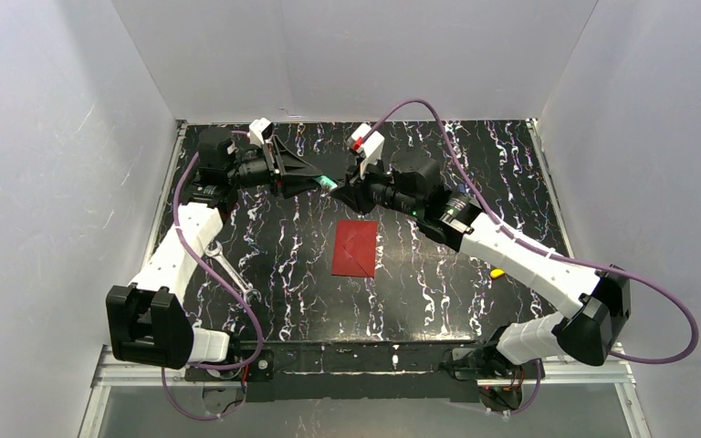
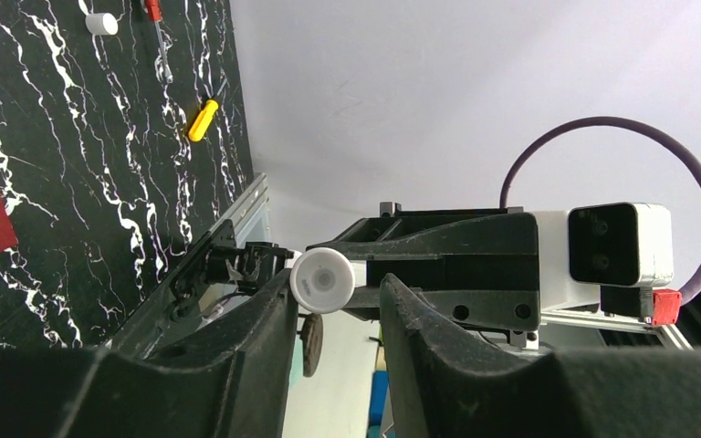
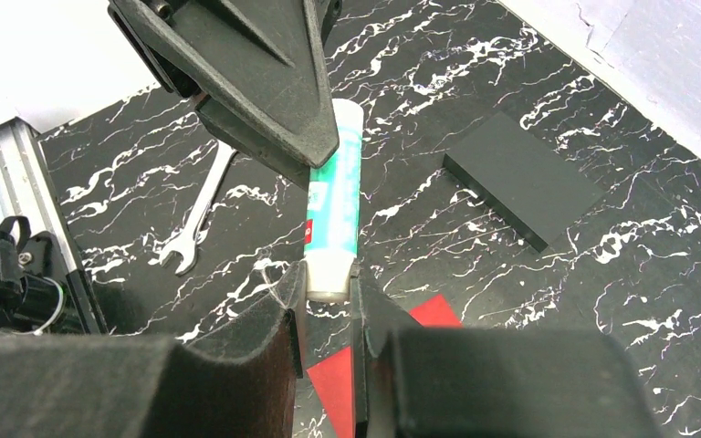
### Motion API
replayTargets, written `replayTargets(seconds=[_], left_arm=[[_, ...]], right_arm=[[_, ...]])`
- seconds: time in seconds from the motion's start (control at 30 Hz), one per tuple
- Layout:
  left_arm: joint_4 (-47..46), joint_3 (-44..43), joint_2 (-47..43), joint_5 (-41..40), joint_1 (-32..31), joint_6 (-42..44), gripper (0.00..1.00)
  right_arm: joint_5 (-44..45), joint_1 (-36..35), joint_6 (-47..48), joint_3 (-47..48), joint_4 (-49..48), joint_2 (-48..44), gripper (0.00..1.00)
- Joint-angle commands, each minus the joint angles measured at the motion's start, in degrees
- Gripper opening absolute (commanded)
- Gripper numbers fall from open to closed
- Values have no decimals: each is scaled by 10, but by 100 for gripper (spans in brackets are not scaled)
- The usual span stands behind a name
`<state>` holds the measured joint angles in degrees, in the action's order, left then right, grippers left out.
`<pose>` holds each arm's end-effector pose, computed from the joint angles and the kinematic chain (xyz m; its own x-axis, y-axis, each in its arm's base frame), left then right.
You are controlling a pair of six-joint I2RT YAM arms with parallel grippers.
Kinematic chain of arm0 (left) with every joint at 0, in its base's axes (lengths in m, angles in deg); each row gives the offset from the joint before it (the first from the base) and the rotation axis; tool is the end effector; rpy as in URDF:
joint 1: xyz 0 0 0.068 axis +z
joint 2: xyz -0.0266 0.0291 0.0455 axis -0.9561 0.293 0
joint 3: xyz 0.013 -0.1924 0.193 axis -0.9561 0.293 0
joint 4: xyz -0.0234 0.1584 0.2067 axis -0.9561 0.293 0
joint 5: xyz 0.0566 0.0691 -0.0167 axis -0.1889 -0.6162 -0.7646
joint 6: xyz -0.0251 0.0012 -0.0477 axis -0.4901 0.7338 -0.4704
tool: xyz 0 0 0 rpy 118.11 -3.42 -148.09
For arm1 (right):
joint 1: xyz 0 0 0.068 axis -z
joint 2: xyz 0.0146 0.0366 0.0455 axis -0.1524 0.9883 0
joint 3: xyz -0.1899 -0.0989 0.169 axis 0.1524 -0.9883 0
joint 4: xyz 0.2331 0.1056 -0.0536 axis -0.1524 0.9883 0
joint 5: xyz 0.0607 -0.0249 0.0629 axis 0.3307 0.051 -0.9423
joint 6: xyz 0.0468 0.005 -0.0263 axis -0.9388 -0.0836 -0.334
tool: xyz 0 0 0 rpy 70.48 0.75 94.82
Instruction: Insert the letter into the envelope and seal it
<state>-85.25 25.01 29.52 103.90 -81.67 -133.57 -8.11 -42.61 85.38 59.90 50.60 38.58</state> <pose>0.2926 -0.0762 0.3575 -0.9234 -0.3217 -0.2094 0.1701 0.1460 -0.9746 0.1998 0.2549 0.3932 -0.1428 -0.1065 -0.9840 -0.8229 0.5651 0.0583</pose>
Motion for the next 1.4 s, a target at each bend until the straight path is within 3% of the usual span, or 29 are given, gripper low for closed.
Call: replayTargets(seconds=[0.0, 0.17, 0.27, 0.5, 0.7, 0.77, 0.87, 0.93, 1.1, 1.17, 1.37], left_arm=[[-8, 3, -8, 30, 4, -1, 36], [1, -3, 1, 30, 4, 6, 49], [26, -3, 2, 17, 2, 31, 49], [14, 15, 2, 21, 2, 28, 35], [16, 27, -1, 17, -2, 33, 4], [17, 30, -4, 14, -3, 35, 0], [32, 25, -5, -1, -3, 51, 0], [68, 15, -1, -21, -3, 78, 0], [170, -8, 18, -96, -2, 185, 0], [191, -8, 25, -120, -2, 207, 0], [233, -18, 33, -171, -2, 257, 0]], right_arm=[[-20, 4, 0, -8, -31, -24, 11], [-32, 6, 1, -9, -31, -21, 11], [-33, 7, -2, -10, -31, -20, 10], [-47, 8, -13, -14, -37, -12, 10], [-37, 10, -24, -2, -23, -3, 13], [-27, 10, -35, -1, -21, 0, 22], [2, 10, -52, -1, -14, -3, 71], [26, 10, -69, -9, -22, -18, 95], [39, 23, -131, -11, -24, -53, 99], [86, 27, -166, -10, -7, -61, 99], [276, 76, -281, 43, 239, 5, 91]])
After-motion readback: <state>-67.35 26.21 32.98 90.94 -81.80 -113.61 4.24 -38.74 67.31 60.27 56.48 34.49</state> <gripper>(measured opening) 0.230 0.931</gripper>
